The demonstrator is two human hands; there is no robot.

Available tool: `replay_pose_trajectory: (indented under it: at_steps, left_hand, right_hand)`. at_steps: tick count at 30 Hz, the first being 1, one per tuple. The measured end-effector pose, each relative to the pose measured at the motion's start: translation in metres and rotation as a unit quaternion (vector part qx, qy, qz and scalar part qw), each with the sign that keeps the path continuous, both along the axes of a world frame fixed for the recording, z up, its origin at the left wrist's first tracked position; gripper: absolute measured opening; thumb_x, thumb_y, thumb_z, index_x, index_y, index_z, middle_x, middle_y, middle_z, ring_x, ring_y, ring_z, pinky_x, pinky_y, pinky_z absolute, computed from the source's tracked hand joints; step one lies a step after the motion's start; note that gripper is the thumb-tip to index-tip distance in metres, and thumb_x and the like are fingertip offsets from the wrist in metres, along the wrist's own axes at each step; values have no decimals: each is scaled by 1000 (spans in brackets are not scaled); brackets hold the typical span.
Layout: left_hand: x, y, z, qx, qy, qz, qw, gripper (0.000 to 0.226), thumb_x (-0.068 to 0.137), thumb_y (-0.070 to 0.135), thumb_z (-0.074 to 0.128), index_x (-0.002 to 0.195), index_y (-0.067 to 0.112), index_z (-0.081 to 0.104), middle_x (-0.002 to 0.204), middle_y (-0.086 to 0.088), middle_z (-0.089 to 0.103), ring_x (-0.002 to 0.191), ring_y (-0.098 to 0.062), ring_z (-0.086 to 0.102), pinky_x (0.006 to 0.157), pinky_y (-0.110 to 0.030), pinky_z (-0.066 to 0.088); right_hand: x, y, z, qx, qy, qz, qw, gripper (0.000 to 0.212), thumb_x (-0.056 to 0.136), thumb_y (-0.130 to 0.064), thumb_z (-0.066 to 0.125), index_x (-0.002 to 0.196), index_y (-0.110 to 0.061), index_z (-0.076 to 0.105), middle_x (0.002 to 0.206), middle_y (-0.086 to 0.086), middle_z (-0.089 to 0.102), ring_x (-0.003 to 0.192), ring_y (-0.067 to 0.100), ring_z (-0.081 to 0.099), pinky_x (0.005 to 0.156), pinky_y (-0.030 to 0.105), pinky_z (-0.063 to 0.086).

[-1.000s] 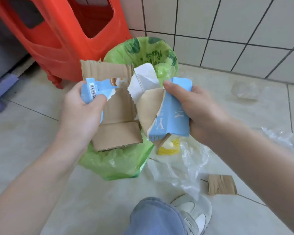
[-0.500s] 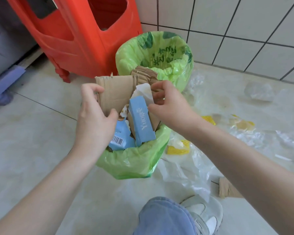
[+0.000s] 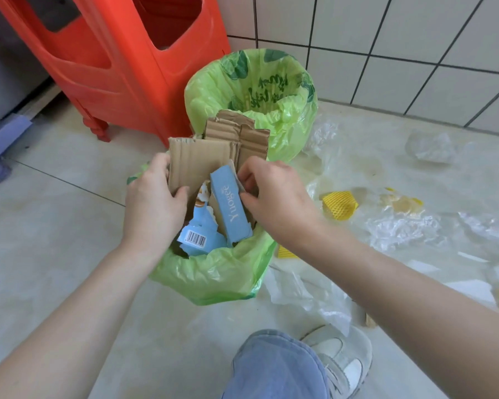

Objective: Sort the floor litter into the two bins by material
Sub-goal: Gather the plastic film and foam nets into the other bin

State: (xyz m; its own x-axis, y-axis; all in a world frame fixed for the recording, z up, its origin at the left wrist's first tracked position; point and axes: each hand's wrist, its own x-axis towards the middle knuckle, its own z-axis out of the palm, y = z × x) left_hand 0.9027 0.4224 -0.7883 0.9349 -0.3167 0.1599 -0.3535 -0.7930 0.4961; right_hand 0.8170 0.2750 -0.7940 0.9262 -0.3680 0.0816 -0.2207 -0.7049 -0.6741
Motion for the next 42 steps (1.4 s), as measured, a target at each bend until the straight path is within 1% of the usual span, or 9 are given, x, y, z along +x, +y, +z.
replay_pose_trajectory:
  at_steps: [4,9,13,18,23,31,34,37,42]
  left_hand:
    - [5,2,-6,37,5,12,999,25,79,14,68,102,12,57,85,-7,59,85,-36,57,68,-35,38]
    - [-6,1,12,6,-94,-21,995,59,82,7,63,138,10,47,121,-8,50,113,-23,49,96,-28,37]
    - [-28,-15,29,24,-186,-80,979,49,84,10,61,133,14,54,124,-5,53,118,-25,47,92,-32,42]
    - [-68,-50,24,-24,-162,-180,970,34,83,10,62,116,11,66,111,-2,63,108,-23,53,93,-29,42]
    - [-129,-81,-4,-36,-99,-301,948,22,79,10,64,100,13,70,98,2,65,97,-20,57,82,-30,45]
    - [-205,-119,-76,81,24,-477,875,16,78,14,58,89,16,69,87,1,65,86,-24,60,59,-30,51]
    - [-224,-137,-94,182,68,-513,836,23,89,16,47,105,14,63,106,-1,59,103,-22,50,71,-34,47]
    - [-239,-156,-111,258,57,-542,797,23,91,15,46,111,11,57,114,-3,52,107,-24,46,67,-33,40]
    - [-256,-180,-146,330,52,-530,779,36,87,16,50,123,12,47,127,-6,43,115,-28,42,81,-33,40]
  right_hand:
    - [-2,-5,-3,-94,-2,7,996,12,87,-16,57,99,-15,60,90,-1,65,99,24,45,79,37,45]
    - [-10,-21,9,-21,-16,-23,999,25,90,-18,51,113,-17,62,107,-3,66,106,20,53,89,30,44]
    - [-27,-32,15,48,-27,-34,998,24,91,-16,50,110,-18,64,105,-7,67,102,9,59,91,26,48]
    - [-72,-62,8,70,11,-57,996,21,90,-14,52,105,-17,67,101,-7,68,96,5,62,82,16,50]
    - [-147,-99,-27,84,105,-87,987,20,89,-10,54,103,-17,67,99,-7,68,94,4,62,71,4,44]
    - [-285,-101,-89,84,259,-71,959,14,88,-18,58,98,-27,62,98,-10,65,93,5,60,81,21,49]
    - [-324,-85,-109,81,299,-35,950,18,90,-25,56,107,-27,61,102,-13,58,95,2,56,82,16,44]
    - [-352,-65,-124,81,331,6,940,26,92,-31,53,118,-27,55,112,-12,51,105,7,52,90,20,42]
    - [-373,-43,-143,12,348,81,934,51,91,-41,54,136,-25,36,131,-3,39,114,22,45,95,32,42]
